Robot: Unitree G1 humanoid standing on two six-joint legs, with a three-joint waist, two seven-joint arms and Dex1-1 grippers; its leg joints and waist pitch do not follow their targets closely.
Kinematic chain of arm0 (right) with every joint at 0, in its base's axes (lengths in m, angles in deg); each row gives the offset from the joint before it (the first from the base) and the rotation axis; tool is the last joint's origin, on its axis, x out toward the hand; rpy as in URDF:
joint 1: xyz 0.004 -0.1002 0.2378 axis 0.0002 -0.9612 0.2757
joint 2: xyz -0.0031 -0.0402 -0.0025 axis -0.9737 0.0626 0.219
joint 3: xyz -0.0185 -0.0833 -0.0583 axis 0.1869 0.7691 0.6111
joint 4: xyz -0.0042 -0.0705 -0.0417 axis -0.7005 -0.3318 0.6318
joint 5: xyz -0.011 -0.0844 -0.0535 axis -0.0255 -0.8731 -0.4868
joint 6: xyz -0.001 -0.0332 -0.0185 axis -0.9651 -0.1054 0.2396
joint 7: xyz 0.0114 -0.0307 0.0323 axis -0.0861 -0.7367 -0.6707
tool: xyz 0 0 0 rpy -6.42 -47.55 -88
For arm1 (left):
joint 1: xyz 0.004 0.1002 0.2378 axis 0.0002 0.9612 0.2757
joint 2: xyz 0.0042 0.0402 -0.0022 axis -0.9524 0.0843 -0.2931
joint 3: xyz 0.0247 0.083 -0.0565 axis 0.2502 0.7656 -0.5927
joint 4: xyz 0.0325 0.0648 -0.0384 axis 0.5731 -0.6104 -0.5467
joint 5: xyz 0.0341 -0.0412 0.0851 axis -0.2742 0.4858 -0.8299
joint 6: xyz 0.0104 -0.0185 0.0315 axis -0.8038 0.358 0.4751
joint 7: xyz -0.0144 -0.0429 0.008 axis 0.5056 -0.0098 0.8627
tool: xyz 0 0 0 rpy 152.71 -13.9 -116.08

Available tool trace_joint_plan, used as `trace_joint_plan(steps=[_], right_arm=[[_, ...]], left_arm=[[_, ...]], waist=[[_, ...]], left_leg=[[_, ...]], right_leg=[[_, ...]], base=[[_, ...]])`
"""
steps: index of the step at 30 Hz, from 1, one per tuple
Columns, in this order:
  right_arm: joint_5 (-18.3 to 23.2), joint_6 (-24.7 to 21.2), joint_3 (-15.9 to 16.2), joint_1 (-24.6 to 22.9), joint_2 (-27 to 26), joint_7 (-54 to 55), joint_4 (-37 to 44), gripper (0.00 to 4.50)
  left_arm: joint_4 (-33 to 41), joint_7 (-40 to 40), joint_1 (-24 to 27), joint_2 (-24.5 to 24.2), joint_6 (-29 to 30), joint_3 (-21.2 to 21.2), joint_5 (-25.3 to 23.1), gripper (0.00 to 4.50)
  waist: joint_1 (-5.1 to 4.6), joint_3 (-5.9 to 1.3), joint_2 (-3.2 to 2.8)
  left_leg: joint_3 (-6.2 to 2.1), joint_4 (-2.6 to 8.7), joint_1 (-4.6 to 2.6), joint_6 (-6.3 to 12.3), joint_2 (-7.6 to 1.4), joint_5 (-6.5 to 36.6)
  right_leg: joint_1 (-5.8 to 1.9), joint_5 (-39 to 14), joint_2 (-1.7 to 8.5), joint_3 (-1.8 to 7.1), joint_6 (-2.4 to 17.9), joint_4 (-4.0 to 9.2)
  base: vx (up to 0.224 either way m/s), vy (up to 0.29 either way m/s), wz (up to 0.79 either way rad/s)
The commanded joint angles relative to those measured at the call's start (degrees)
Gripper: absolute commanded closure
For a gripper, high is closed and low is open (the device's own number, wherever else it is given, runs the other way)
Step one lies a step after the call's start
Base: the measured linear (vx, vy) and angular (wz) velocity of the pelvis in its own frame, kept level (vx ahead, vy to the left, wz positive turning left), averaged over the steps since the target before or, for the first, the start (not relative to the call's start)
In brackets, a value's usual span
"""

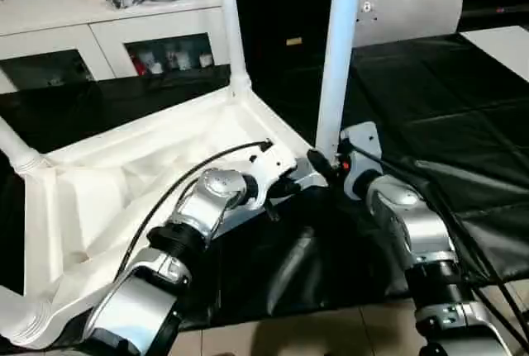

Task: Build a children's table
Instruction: Rotate leg to tighten

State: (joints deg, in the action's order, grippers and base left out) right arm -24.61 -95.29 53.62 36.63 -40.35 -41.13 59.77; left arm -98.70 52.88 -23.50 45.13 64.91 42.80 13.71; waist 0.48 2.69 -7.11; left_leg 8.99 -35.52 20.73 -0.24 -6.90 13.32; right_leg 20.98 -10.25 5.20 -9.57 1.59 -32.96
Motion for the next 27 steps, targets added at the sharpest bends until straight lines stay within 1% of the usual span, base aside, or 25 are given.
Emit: trace_joint_plan(steps=[1,3,6,7,8,9,10,11,12,13,14,15,17,18,19,20,21,22,23,24,26,27], right_arm=[[2.9,0.2,3.8,-2.0,0.4,-7.3,2.2,1.11],[3.4,1.3,3.6,-2.7,2.8,-10.3,3.1,0.84],[4.2,3.5,3.5,-3.7,7.7,-17.7,4.4,0.57],[4.3,3.9,3.6,-3.9,8.6,-19.2,4.7,0.5],[4.3,4.5,4.2,-4.2,10.3,-21.6,5.2,0.44],[4.3,5.0,5.2,-4.5,12.2,-24.4,5.7,0.36],[4.2,5.3,5.4,-4.5,12.7,-25.2,5.8,0.28],[4.0,6.4,6.6,-4.6,15.3,-29.2,5.9,0.2],[4.2,6.9,7.0,-4.5,16.4,-31.5,5.6,0.2],[4.6,7.3,7.3,-4.2,17.3,-33.4,5.2,0.2],[4.7,7.4,7.4,-4.1,17.6,-34.1,5.1,0.2],[4.9,7.4,7.5,-4.0,17.9,-34.9,5.0,0.2],[6.4,7.1,7.9,-2.5,19.2,-39.8,3.9,0.2],[6.4,7.1,7.9,-2.5,19.2,-39.8,3.9,0.2],[6.7,7.0,8.1,-2.0,19.4,-41.3,3.4,0.46],[7.2,6.9,8.5,-1.4,19.7,-42.6,2.8,0.46],[7.6,6.7,9.0,-0.9,19.9,-44.0,2.2,0.54],[8.0,6.5,9.4,-0.2,20.0,-45.7,1.5,0.6],[8.0,6.5,9.4,-0.2,20.0,-45.7,1.5,0.72],[8.1,6.6,9.5,0.1,19.9,-46.3,1.2,0.85],[8.1,6.9,9.7,0.6,19.6,-47.2,0.4,0.99],[8.1,7.0,9.7,0.7,19.5,-47.4,0.2,1.05]], left_arm=[[-0.7,0.6,-0.3,-2.1,-1.5,0.9,-1.6,4.5],[-0.3,2.7,0.3,-3.3,-2.8,1.4,-1.8,4.5],[0.7,7.9,1.4,-5.9,-6.1,2.6,-1.8,4.5],[0.9,9.0,1.6,-6.3,-6.6,2.9,-1.8,4.5],[1.0,10.4,1.7,-7.1,-7.8,3.3,-1.8,4.5],[1.2,12.4,2.0,-7.9,-9.6,3.9,-1.7,4.5],[1.3,13.0,2.1,-8.2,-10.0,4.0,-1.7,4.5],[1.8,16.5,2.5,-9.5,-11.8,4.8,-1.3,4.5],[2.2,18.7,2.7,-10.2,-12.6,5.2,-1.0,4.5],[2.6,20.5,2.8,-10.9,-13.1,5.5,-0.7,4.5],[2.7,21.0,2.8,-11.1,-13.2,5.6,-0.7,4.5],[2.8,21.7,2.9,-11.4,-13.3,5.7,-0.6,4.5],[3.2,25.5,2.9,-12.8,-15.4,6.3,-0.2,4.5],[3.2,25.5,2.9,-12.8,-15.4,6.3,-0.2,4.5],[3.6,26.8,3.1,-13.3,-16.0,6.6,-0.1,4.5],[4.4,28.7,3.4,-14.0,-16.4,7.0,0.3,4.5],[5.3,30.4,3.8,-14.5,-16.8,7.2,0.7,4.5],[6.1,32.1,4.1,-15.1,-17.1,7.4,1.0,4.5],[6.1,32.1,4.1,-15.1,-17.1,7.4,1.0,4.5],[6.1,32.4,4.1,-15.2,-17.1,7.4,1.0,4.5],[5.8,32.7,4.0,-15.4,-17.6,7.5,0.9,4.5],[5.7,32.7,4.0,-15.4,-17.8,7.5,0.8,4.5]], waist=[[0.33,-3.58,1.35],[0.72,-3.98,1.26],[1.12,-4.15,1.38],[1.19,-4.31,1.36],[1.18,-4.26,1.54],[1.29,-4.2,1.5],[1.46,-4.16,1.47],[1.75,-4.03,1.52],[1.96,-4.0,1.52],[2.08,-3.99,1.43],[2.31,-3.96,1.43],[2.32,-3.96,1.43],[2.7,-3.99,1.35],[2.84,-4.03,1.37],[3.07,-3.99,1.25],[3.33,-4.02,0.7],[3.39,-4.11,0.88],[3.48,-4.21,0.73],[3.47,-4.23,1.02],[3.69,-4.29,0.92],[4.52,-4.35,0.98],[4.72,-4.35,1.23]], left_leg=[[-3.4,4.63,0.74,4.99,-6.9,10.6],[-3.37,4.3,1.17,6.93,-7.02,6.0],[-3.28,4.09,1.25,8.39,-7.11,5.0],[-3.26,3.93,1.39,9.13,-7.13,4.1],[-3.16,3.91,1.37,9.68,-7.16,3.6],[-3.11,3.86,1.4,9.82,-7.12,3.7],[-3.08,3.83,1.38,9.85,-7.04,4.0],[-2.96,3.88,1.28,9.73,-7.12,4.8],[-2.95,3.94,1.22,9.5,-7.33,5.3],[-2.91,3.99,1.13,9.4,-7.35,5.7],[-3.0,4.09,1.1,9.16,-7.59,6.1],[-3.0,4.1,1.09,9.08,-7.62,6.2],[-2.99,4.11,0.91,8.75,-7.68,6.6],[-2.96,4.08,0.94,8.69,-7.6,6.6],[-2.9,4.09,0.91,8.42,-7.65,6.4],[-2.96,4.1,0.79,8.13,-7.77,6.4],[-2.98,4.11,0.76,8.0,-7.83,6.3],[-3.04,4.12,0.8,8.05,-7.94,5.9],[-3.05,4.17,0.78,8.17,-8.04,5.8],[-2.96,4.06,0.67,8.28,-8.03,5.4],[-2.78,3.9,0.6,8.08,-7.94,4.7],[-2.75,3.9,0.63,7.98,-7.9,4.6]], right_leg=[[-2.89,-16.4,6.95,5.35,6.5,4.65],[-2.97,-9.6,6.97,5.3,8.0,3.66],[-3.0,-7.5,6.94,5.22,8.1,3.37],[-3.02,-6.0,6.91,5.18,8.2,3.0],[-2.8,-5.2,6.79,5.1,8.5,3.02],[-2.79,-5.8,6.83,5.11,8.5,3.07],[-2.74,-6.6,6.82,5.0,8.4,3.19],[-2.74,-8.7,6.76,5.0,7.8,3.45],[-2.6,-9.9,6.74,5.08,7.6,3.46],[-2.5,-10.4,6.68,5.04,7.6,3.52],[-2.45,-11.0,6.7,5.11,7.6,3.44],[-2.4,-10.8,6.67,5.13,7.8,3.39],[-2.32,-10.5,6.74,5.2,8.3,3.33],[-2.36,-10.5,6.78,5.18,8.5,3.31],[-2.3,-10.5,6.75,5.18,8.5,3.35],[-2.23,-10.3,6.71,5.22,8.6,3.24],[-2.26,-9.7,6.72,5.16,8.8,3.17],[-2.3,-8.0,6.69,5.22,9.1,2.95],[-2.3,-7.1,6.71,5.23,9.5,2.79],[-2.15,-6.1,6.7,5.29,9.9,2.61],[-2.15,-5.6,6.86,5.36,10.2,2.54],[-2.24,-5.8,6.89,5.38,10.2,2.5]], base=[[0.0,0.0,0.0],[0.0,0.0,0.0],[0.0,0.0,0.0],[0.0,0.0,0.0],[0.0,0.0,0.0],[0.0,0.0,0.0],[0.0,0.0,0.0],[0.0,0.0,0.0],[0.0,0.0,0.0],[0.0,0.0,0.0],[0.0,0.0,0.0],[0.0,0.0,0.0],[0.0,0.0,0.0],[0.0,0.0,0.0],[0.0,0.0,0.0],[0.0,0.0,0.0],[0.0,0.0,0.0],[0.0,0.0,0.0],[0.0,0.0,0.0],[0.0,0.0,0.0],[0.0,0.0,0.0],[0.0,0.0,0.0]])
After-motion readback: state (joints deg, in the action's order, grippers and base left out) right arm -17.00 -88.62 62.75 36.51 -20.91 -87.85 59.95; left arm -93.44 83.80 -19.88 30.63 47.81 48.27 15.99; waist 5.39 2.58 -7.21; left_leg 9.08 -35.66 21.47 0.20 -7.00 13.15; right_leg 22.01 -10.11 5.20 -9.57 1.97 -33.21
